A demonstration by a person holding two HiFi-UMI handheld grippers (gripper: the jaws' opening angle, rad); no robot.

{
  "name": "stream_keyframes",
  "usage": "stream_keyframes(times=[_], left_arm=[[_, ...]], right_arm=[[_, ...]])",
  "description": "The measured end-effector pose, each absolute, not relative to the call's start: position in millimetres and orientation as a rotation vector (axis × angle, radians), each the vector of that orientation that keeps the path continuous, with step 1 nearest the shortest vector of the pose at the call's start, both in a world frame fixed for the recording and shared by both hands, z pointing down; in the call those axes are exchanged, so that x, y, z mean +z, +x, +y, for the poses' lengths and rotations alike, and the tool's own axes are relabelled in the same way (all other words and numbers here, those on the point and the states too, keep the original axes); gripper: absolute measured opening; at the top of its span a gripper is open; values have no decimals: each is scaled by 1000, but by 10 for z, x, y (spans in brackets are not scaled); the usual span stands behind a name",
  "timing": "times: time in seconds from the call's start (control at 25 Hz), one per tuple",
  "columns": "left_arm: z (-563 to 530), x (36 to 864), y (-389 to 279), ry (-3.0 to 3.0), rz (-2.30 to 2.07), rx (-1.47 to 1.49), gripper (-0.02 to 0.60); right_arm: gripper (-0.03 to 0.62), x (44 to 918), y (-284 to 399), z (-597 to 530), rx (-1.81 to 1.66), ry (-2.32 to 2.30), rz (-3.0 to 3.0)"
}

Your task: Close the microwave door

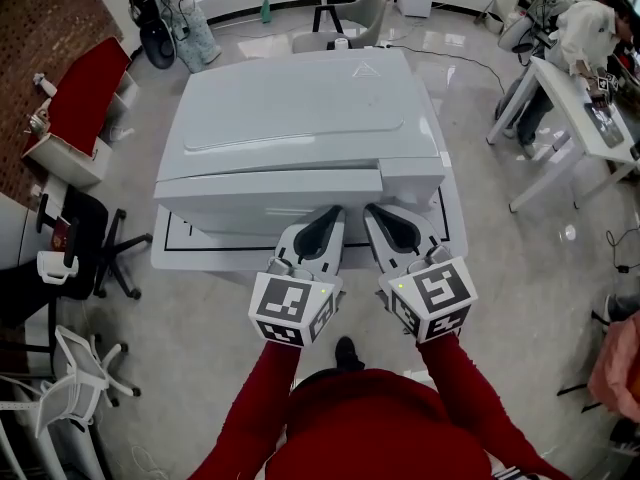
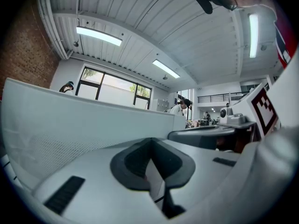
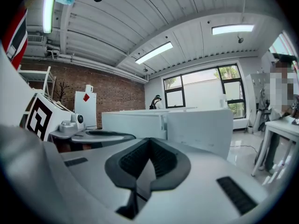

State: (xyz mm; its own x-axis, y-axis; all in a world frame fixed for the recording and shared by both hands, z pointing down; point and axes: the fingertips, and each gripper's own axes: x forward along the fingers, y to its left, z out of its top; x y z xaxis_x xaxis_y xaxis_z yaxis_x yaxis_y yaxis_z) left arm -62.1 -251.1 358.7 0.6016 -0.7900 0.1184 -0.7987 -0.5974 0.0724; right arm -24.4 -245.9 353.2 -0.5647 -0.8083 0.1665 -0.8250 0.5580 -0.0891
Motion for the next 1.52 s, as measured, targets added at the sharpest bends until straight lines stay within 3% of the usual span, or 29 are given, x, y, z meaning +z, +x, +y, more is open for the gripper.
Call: stream_keyframes(times=[1.52], left_arm=[[-2704, 3625, -579, 2641, -1387, 147, 9]], right_arm=[[12, 3486, -212, -2684, 281, 1505, -2656]])
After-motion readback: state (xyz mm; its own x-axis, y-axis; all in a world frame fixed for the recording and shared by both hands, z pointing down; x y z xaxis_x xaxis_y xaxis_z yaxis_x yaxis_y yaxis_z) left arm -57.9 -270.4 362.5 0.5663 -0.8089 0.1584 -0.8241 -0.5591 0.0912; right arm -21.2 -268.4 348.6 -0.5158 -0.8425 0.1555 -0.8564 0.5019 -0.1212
